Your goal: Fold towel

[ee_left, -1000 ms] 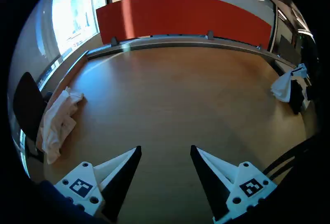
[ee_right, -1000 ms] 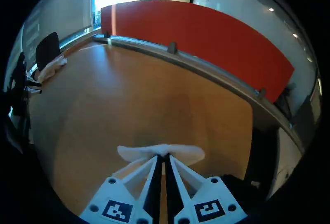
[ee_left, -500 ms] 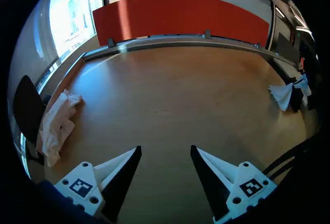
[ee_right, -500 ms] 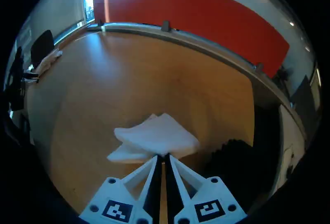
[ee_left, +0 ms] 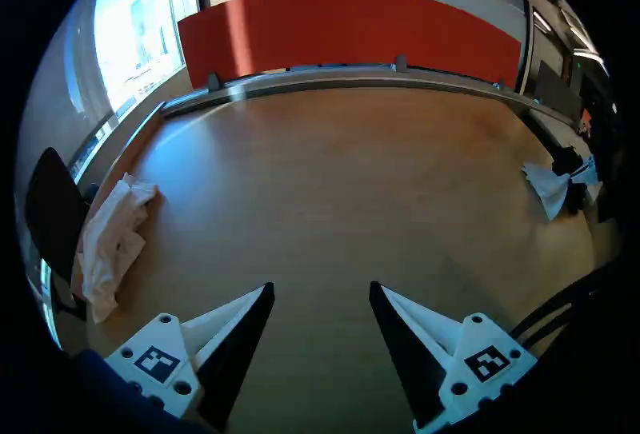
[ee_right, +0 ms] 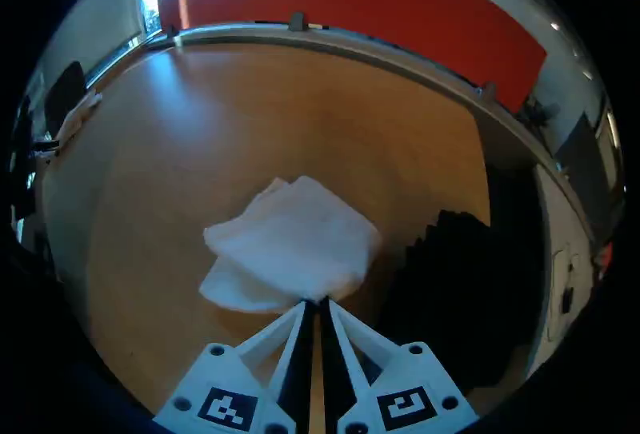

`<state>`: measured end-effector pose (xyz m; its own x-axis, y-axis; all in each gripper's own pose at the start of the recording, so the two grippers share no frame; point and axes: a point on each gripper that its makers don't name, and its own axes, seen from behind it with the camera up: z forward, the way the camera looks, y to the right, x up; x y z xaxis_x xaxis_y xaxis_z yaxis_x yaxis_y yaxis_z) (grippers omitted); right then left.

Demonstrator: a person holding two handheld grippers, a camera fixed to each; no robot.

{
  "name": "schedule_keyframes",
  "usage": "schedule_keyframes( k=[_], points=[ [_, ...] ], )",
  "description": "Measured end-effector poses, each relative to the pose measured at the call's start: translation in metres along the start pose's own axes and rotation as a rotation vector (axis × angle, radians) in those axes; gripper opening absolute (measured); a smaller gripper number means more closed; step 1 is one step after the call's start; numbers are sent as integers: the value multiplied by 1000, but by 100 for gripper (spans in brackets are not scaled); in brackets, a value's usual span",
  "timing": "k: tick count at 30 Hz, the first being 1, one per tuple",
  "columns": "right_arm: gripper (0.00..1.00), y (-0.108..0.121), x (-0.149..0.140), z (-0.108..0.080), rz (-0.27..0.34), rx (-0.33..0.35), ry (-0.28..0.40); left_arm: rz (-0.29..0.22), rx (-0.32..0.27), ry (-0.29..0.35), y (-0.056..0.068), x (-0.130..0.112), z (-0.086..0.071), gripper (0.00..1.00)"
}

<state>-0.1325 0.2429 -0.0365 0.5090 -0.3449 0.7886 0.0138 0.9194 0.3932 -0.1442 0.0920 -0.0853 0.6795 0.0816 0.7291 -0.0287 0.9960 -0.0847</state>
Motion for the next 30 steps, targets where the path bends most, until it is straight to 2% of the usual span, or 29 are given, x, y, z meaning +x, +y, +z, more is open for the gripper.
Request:
schedule_keyframes(
  k=[18, 30],
  points=[
    [5, 13, -50, 18, 54, -59, -107, 6, 7, -12, -1, -7, -1, 88],
    [5, 16, -71, 26, 84, -90, -155, 12, 11, -15, -1, -8, -1, 88]
  ],
)
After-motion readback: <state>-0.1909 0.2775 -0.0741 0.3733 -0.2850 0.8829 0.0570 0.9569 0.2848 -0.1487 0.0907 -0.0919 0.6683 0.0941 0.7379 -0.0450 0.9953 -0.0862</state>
